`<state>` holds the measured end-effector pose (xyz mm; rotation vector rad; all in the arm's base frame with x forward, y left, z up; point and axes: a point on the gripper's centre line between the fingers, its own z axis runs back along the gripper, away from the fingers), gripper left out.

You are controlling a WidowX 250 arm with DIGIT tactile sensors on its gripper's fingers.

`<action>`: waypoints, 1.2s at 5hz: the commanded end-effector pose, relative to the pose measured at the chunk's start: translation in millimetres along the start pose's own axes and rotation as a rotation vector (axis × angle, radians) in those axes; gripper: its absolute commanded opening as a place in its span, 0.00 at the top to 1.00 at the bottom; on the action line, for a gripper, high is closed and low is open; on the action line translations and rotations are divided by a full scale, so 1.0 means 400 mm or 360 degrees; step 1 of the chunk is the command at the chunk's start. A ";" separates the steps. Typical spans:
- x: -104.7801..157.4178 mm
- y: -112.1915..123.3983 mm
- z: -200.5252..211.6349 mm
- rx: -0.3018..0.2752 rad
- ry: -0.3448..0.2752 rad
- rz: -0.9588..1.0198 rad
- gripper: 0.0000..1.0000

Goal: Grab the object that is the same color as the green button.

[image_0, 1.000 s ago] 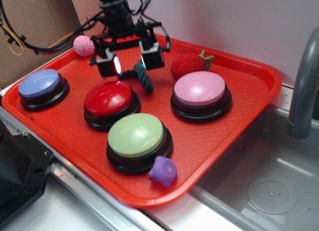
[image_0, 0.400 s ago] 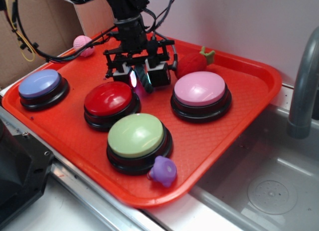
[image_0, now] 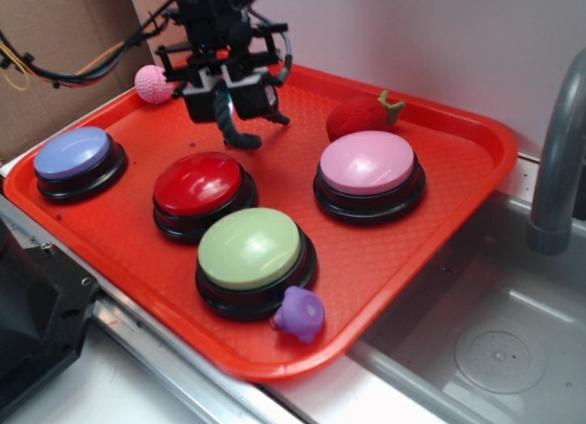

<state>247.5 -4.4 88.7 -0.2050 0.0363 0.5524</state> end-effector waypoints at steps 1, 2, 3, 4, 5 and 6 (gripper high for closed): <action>-0.004 0.034 0.193 0.0085 -0.0190 -0.0299 1.00; 0.013 0.112 0.270 0.0136 -0.0317 -0.0305 1.00; 0.065 0.167 0.287 0.0254 -0.0393 -0.0369 1.00; 0.096 0.183 0.321 0.0323 -0.0434 -0.0409 1.00; 0.101 0.181 0.330 0.0381 -0.0421 -0.0348 1.00; 0.095 0.160 0.319 0.0399 -0.0378 -0.0378 1.00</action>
